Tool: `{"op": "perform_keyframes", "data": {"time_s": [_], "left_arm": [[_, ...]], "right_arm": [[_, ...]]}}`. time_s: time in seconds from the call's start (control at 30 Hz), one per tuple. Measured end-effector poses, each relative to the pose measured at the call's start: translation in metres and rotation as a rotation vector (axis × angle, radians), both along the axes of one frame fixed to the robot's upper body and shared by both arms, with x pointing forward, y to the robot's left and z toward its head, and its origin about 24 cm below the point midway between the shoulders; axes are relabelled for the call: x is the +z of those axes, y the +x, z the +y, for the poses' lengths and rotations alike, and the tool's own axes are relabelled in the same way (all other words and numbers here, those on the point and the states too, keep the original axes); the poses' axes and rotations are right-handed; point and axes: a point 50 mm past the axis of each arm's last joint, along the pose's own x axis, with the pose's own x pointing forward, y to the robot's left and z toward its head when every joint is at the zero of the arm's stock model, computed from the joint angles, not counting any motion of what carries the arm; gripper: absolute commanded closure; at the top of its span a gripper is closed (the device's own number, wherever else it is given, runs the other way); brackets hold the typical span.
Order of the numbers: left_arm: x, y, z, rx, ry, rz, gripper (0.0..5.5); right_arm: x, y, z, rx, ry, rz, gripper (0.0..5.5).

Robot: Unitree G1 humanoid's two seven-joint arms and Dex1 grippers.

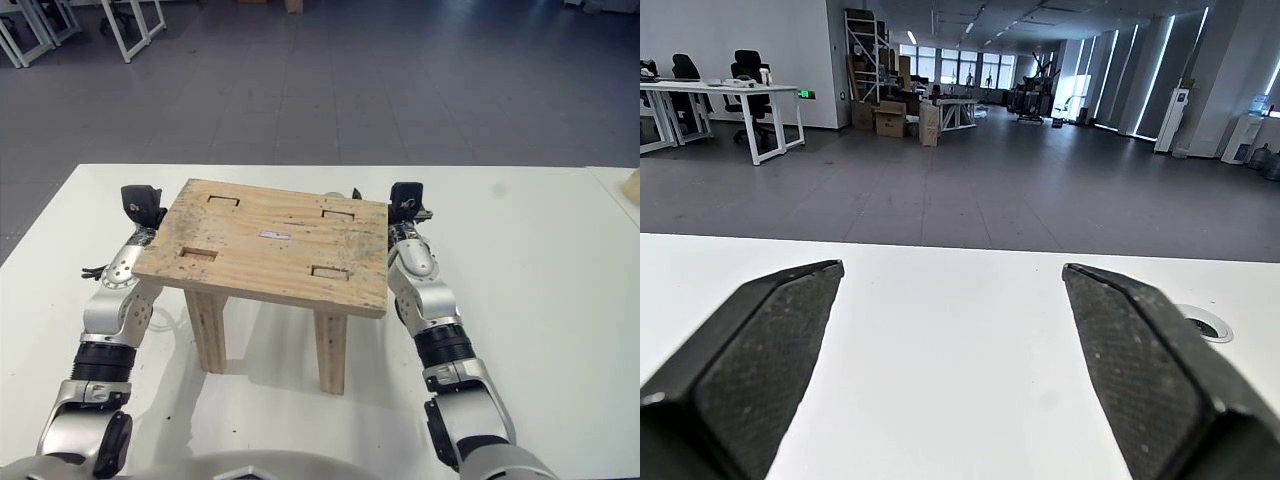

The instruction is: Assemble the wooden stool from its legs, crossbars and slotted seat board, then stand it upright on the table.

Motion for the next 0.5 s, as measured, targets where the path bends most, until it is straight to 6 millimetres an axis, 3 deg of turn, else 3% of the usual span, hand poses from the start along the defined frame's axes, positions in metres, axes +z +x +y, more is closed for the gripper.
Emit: {"op": "perform_keyframes", "data": {"time_s": [0.23,0.5], "left_arm": [[0.016,0.011,-0.017,-0.045,-0.032,-0.047,1.44],[0.022,0.016,-0.012,-0.028,-0.076,-0.055,1.44]], "right_arm": [[0.0,0.004,-0.001,-0.027,0.075,0.009,0.05],[0.008,0.019,0.002,-0.023,0.079,0.007,0.05]]}}
